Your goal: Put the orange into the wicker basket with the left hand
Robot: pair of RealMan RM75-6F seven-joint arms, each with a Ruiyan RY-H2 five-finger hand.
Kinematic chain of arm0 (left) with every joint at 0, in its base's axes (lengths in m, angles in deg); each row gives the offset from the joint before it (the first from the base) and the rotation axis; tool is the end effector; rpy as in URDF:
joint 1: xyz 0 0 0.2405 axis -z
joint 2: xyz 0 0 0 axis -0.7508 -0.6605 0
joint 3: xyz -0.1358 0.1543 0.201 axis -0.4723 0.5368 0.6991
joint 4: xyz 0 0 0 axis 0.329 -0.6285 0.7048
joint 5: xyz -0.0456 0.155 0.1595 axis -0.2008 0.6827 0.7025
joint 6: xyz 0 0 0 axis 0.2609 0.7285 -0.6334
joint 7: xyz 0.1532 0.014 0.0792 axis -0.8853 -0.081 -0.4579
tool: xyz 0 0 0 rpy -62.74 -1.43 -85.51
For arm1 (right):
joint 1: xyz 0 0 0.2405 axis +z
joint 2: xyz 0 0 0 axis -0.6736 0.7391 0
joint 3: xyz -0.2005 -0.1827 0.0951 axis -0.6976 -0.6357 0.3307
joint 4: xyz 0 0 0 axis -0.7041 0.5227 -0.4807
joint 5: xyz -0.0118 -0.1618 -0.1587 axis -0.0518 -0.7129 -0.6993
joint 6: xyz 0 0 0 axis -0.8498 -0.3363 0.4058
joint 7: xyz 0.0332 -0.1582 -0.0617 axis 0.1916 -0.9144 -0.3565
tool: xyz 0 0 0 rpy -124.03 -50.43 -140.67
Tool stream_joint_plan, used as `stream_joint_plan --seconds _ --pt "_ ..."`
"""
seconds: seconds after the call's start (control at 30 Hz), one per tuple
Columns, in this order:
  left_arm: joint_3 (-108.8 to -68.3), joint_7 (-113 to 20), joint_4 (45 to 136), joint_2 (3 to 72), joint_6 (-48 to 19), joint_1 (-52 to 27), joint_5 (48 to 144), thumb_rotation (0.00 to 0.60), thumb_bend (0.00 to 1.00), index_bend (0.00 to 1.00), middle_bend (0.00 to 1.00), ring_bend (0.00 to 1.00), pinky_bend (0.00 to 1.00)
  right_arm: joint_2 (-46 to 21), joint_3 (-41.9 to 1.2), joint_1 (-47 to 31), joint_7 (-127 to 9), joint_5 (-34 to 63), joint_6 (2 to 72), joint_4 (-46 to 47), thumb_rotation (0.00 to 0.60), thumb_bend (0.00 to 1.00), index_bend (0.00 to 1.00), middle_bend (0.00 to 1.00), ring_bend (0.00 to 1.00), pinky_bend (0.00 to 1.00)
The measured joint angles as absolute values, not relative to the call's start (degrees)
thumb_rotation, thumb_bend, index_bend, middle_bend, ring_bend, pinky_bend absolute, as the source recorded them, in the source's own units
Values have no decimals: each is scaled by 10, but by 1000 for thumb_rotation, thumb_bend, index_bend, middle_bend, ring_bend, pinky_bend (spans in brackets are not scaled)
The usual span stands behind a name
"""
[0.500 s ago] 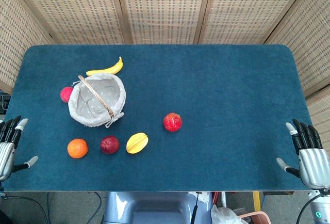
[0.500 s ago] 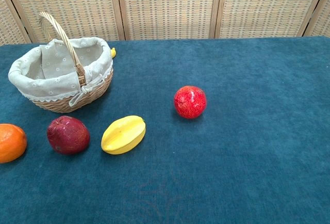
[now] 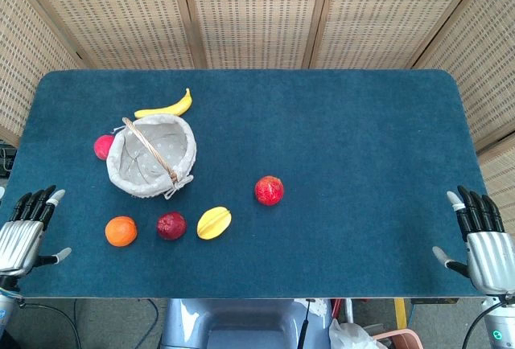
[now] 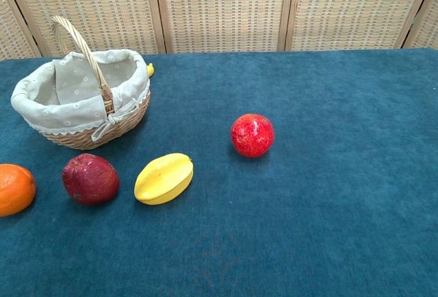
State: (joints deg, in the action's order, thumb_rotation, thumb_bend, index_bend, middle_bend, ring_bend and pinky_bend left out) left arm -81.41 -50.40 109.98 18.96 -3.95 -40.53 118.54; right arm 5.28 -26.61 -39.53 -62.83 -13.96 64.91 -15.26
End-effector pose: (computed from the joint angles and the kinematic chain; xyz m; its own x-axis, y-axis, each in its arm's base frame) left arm -0.3551 0.2233 0.1231 0.4513 0.1919 0.8715 0.8904 -0.0316 -0.4541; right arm -0.3352 -0.2046 0.1689 0.4452 0.1250 0.8867 -0.8894 -0.0533 0.4541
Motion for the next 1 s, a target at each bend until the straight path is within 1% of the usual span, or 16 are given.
stream_joint_plan --seconds 0.1,0.23,0.37,0.53,0.6,0.63,0.67,0.7,0.77,0.8,0.83,0.93,1.0 --pt "-812 -485 1071 207 -82 -386 1177 600 0 0 0 0 28 55 -266 -396 -627 -135 646 -154 600 0 0 0 0 0" --pt "-804 -467 1033 236 -96 -370 1188 600 0 0 0 0 62 58 -265 -396 -621 -133 644 -154 600 0 0 0 0 0" --pt "-796 -434 1003 258 -123 -350 1207 600 0 0 0 0 125 61 -264 -397 -616 -133 645 -156 600 0 0 0 0 0" --pt "-787 -416 975 281 -158 -323 1225 600 0 5 0 0 146 62 -264 -397 -614 -131 643 -156 600 0 0 0 0 0" --pt "-786 -414 965 292 -171 -311 1227 600 0 60 18 15 200 62 -264 -396 -613 -131 642 -156 600 0 0 0 0 0" --pt "-786 -414 960 297 -177 -307 1227 600 0 129 60 52 255 62 -264 -396 -613 -130 641 -155 600 0 0 0 0 0" --pt "-786 -413 953 303 -183 -301 1227 600 9 224 138 119 320 62 -264 -396 -613 -130 641 -155 600 0 0 0 0 0" --pt "-787 -413 948 309 -185 -299 1226 600 18 286 195 168 359 62 -263 -396 -612 -130 641 -155 600 0 0 0 0 0" --pt "-791 -418 936 321 -181 -298 1220 600 72 440 343 293 446 62 -263 -396 -611 -129 641 -154 600 0 0 0 0 0" --pt "-793 -423 932 324 -177 -299 1218 600 89 476 374 323 464 62 -262 -396 -611 -128 640 -154 600 0 0 0 0 0" --pt "-795 -427 930 327 -172 -299 1216 600 115 532 424 369 494 62 -262 -396 -610 -126 639 -153 600 0 0 0 0 0" --pt "-800 -428 925 334 -150 -303 1213 600 148 609 490 429 533 61 -260 -394 -608 -121 634 -151 600 0 0 0 0 0" --pt "-802 -417 924 334 -134 -305 1216 600 155 634 511 447 541 61 -260 -394 -608 -121 633 -151 600 0 0 0 0 0"
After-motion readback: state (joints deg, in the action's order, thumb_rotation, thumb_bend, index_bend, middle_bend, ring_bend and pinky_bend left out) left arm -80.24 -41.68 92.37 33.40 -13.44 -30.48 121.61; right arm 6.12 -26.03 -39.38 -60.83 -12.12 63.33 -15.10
